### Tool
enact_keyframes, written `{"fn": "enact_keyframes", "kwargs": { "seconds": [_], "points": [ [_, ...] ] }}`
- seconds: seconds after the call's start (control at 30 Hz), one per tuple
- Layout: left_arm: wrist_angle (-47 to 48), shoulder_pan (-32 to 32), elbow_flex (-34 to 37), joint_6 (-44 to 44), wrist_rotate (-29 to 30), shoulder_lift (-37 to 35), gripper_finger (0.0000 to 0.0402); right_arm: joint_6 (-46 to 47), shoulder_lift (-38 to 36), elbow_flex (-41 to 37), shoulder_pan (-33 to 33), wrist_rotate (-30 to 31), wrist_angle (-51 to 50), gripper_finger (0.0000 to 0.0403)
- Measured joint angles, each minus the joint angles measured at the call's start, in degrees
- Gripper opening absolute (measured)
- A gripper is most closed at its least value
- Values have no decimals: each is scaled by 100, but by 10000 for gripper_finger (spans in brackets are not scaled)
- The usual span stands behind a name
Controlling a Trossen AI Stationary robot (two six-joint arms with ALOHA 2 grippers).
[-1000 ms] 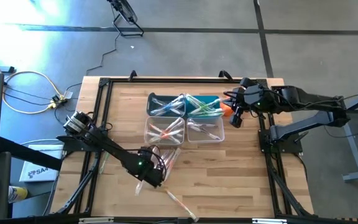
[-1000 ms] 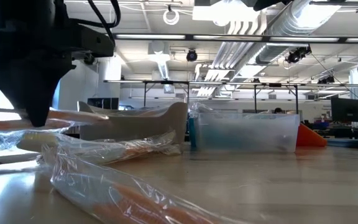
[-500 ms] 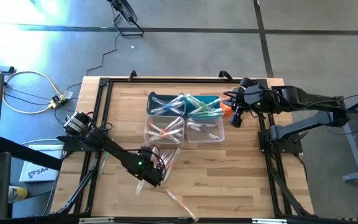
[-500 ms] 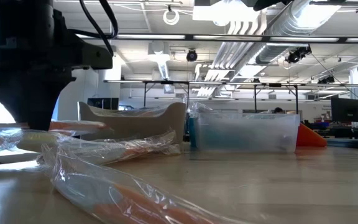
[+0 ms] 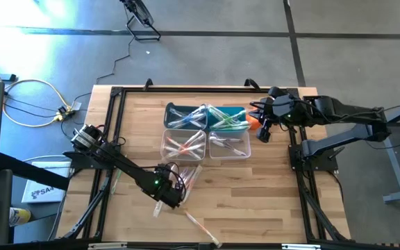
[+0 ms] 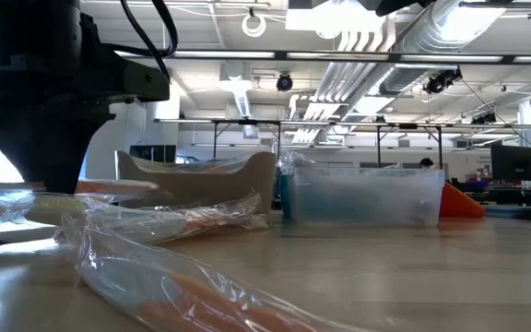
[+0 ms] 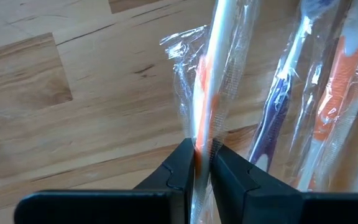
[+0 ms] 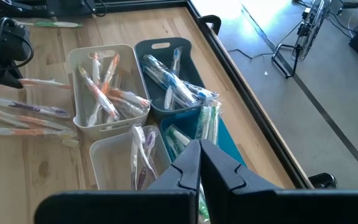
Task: Pick & Place Toothbrushes
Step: Put the orange toothbrush into the gray bin
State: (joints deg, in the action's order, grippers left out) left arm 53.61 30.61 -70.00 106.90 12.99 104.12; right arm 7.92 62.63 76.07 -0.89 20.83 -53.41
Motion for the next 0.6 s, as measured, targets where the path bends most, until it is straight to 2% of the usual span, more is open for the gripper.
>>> {"fn": "enact_keyframes", "kwargs": {
  "seconds": [0.27,0.6],
  "points": [
    [-1,0,0,-12,0,0,96,-4,0,0,1,-1,0,3],
    [7,0,0,29,20,0,65,-44,0,0,0,1,0,3]
  ]
}}
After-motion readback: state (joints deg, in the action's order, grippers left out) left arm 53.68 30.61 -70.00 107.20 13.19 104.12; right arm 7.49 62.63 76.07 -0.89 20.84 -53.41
